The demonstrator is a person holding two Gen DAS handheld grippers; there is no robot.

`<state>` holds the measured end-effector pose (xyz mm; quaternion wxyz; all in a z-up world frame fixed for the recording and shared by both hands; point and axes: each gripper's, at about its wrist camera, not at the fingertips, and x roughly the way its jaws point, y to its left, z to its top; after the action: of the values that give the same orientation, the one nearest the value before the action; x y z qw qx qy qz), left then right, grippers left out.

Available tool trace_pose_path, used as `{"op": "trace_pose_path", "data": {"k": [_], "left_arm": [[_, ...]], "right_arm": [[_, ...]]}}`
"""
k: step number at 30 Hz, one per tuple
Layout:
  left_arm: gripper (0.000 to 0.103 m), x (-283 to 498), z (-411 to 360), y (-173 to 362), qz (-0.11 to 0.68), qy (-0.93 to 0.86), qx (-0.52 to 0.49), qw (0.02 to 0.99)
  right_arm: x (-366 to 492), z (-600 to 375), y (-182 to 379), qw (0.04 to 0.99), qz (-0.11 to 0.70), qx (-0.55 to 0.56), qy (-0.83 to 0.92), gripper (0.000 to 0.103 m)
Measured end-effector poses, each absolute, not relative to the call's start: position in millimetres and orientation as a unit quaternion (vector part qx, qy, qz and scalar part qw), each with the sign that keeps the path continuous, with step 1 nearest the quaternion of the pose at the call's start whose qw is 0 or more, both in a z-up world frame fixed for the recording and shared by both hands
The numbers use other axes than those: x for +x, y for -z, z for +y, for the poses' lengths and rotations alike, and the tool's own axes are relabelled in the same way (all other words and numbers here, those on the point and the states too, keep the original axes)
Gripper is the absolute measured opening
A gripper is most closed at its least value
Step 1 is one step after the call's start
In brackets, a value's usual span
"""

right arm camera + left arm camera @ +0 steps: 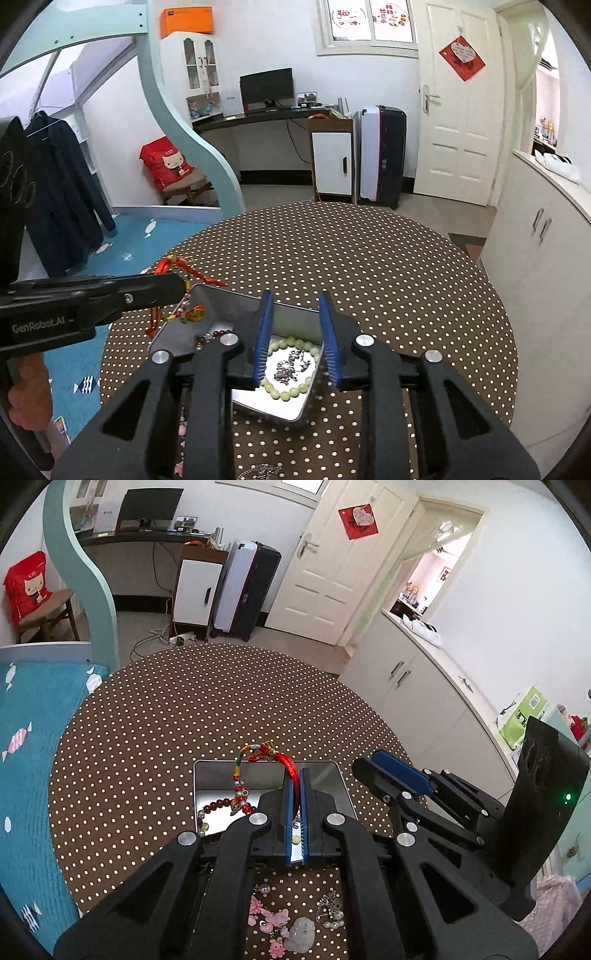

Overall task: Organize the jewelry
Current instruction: 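Open the left tool to release the cord bracelet into the box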

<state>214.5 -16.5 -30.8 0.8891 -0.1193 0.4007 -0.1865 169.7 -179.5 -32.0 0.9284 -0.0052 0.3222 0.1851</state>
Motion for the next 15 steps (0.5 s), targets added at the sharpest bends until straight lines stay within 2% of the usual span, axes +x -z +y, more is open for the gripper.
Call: {"op": "trace_pose_path", "data": {"k": [4, 6, 7, 15], "left_arm": [[0.005, 212.8, -19.2, 33.3, 0.403, 0.181, -0.103, 0.891], [0.017, 210.7, -22.0, 36.4, 0.404, 0.181, -0.097, 0.891], [0.019, 209.7, -21.6, 38.4, 0.406, 0.180, -0.096, 0.891], [0.019, 198.5, -19.1, 47.1, 0.412, 0.169, -0.089, 0.891]], "right_arm": [[168.5, -180.7, 33.6, 0.928, 0.328, -0.009, -0.177, 0.036], [169.6, -181.5, 32.7, 0.928, 0.329, -0.009, -0.173, 0.043], [168.8, -181.6, 32.4, 0.928, 0.329, -0.008, -0.174, 0.044], [156.9, -182.6, 30.0, 0.931, 0.322, -0.015, -0.172, 0.053]]}}
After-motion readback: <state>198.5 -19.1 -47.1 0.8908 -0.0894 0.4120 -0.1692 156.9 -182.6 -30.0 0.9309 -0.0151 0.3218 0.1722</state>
